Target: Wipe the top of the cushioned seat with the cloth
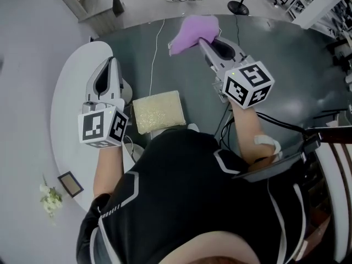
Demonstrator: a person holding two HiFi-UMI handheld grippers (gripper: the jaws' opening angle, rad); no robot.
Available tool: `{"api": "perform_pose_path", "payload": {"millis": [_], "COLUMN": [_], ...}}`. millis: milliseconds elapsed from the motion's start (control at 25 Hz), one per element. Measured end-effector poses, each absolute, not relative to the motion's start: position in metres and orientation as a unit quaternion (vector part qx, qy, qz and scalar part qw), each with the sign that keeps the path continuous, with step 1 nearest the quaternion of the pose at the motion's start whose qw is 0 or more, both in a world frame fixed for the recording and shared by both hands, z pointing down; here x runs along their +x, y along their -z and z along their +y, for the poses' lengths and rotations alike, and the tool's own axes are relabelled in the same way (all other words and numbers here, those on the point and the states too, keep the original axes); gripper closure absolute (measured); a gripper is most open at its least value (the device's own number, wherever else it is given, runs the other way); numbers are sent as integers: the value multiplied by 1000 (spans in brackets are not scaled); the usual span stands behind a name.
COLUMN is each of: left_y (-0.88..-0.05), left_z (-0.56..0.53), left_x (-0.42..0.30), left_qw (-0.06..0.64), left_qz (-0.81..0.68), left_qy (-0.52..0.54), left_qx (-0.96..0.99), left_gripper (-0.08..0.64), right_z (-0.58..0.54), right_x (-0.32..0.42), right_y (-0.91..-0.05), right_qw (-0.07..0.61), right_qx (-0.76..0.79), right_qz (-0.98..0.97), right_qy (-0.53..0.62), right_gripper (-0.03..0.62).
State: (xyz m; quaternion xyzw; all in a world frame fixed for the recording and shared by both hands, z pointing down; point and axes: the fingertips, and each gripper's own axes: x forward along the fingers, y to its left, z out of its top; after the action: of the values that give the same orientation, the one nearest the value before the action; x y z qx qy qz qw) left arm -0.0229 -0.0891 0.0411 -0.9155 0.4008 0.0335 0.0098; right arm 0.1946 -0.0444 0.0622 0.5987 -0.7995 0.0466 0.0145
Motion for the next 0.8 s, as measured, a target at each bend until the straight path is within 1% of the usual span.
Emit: {"api": "perform_pose_path", "payload": {"millis": [240,400,560,800], "left_y": [-38,-38,-33,-44], "left_z": [-91,-101,-110,-121], "left_x": [-26,-35,-46,-43], "left_qw": [36,39,27,24], "left_qz": [411,433,441,451], "left_qy": [-28,-32,-65,-36], "left_qx": [-911,-900,-895,-891], "left_gripper": [557,557,557,557], "right_z": [-48,-57,-71,-79], "right_x": [201,197,194,198], "right_y": [-55,-59,-63,-61], "right_qw": [14,24,32,32], "right_qx": [612,608,604,605], "right_qz": [-790,-792,-795,-794], "right_qy": [-32,-36,-39,-43], "right_gripper": [548,548,548,546]}}
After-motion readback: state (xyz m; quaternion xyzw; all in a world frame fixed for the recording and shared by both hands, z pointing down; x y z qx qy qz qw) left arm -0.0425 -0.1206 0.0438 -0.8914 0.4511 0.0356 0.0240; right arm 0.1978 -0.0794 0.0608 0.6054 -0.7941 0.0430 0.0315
